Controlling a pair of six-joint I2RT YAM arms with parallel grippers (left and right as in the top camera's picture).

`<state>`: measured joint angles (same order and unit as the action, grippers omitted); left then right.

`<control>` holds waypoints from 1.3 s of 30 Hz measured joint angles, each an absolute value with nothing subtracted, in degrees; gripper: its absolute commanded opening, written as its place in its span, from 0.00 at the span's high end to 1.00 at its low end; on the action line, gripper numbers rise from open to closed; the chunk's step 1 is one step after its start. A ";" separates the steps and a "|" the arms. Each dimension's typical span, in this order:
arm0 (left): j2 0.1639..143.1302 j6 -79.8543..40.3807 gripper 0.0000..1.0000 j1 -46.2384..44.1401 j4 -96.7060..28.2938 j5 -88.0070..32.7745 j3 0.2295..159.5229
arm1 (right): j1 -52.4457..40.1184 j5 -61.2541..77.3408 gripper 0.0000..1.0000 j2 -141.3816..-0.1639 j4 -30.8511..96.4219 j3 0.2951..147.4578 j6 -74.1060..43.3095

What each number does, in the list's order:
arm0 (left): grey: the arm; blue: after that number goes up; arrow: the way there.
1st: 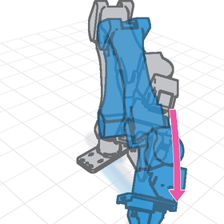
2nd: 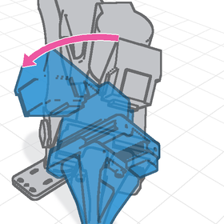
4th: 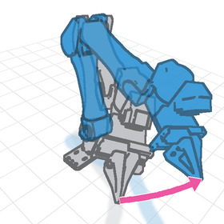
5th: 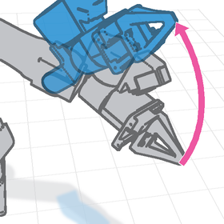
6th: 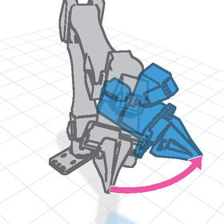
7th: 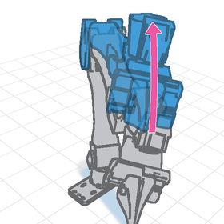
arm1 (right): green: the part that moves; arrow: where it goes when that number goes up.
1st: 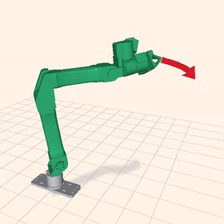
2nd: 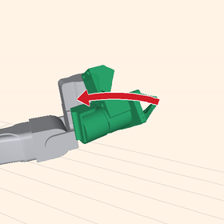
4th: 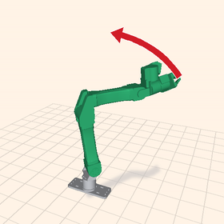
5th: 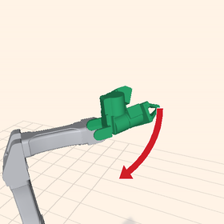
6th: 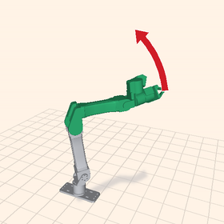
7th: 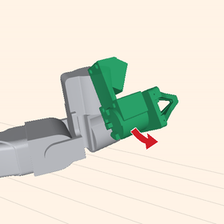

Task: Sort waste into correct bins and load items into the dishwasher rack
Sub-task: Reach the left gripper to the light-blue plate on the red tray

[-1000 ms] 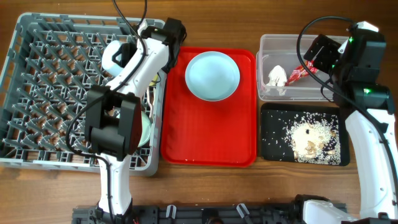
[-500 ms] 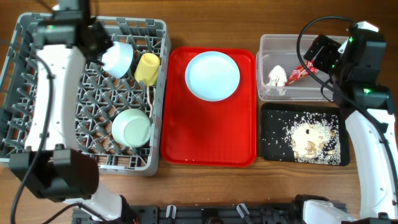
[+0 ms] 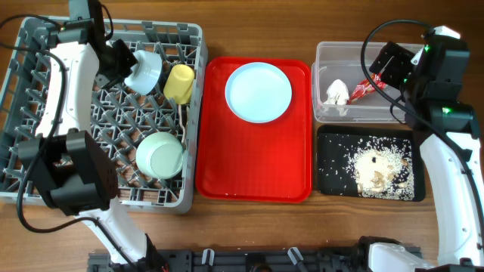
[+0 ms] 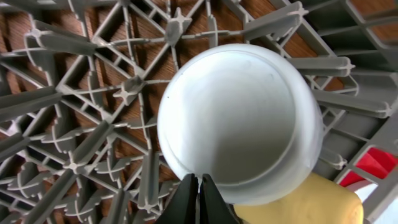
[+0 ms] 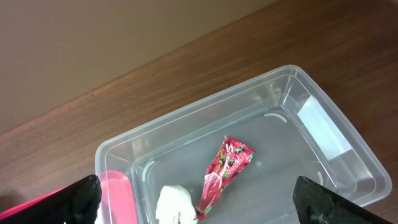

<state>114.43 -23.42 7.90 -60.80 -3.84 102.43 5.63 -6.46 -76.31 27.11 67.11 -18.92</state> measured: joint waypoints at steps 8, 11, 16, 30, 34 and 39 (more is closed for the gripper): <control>115.18 -23.24 0.96 7.90 -58.76 -5.39 102.43 | 5.63 -6.46 0.00 -76.31 27.11 67.11 -18.92; 116.77 -23.00 0.96 7.90 -58.63 -8.80 102.43 | 5.63 -6.46 0.00 -76.31 27.09 67.11 -18.92; 116.95 -21.30 0.96 7.90 -60.18 -16.08 102.43 | 5.63 -6.46 0.00 -76.31 27.11 67.11 -18.92; 97.01 -20.43 0.64 -11.16 -59.31 -16.01 102.89 | 5.63 -6.46 0.00 -76.31 27.11 67.11 -18.92; 103.92 -21.28 0.79 -22.44 -58.94 -9.26 102.08 | 5.63 -6.46 0.00 -76.31 27.09 67.11 -18.92; 118.52 -23.38 0.77 -32.08 -54.13 -3.77 101.71 | 5.63 -6.46 0.00 -76.31 27.09 67.11 -18.92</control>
<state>118.52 -23.38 -32.08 -54.13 -3.77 101.71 5.63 -6.46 -76.31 27.09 67.11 -18.92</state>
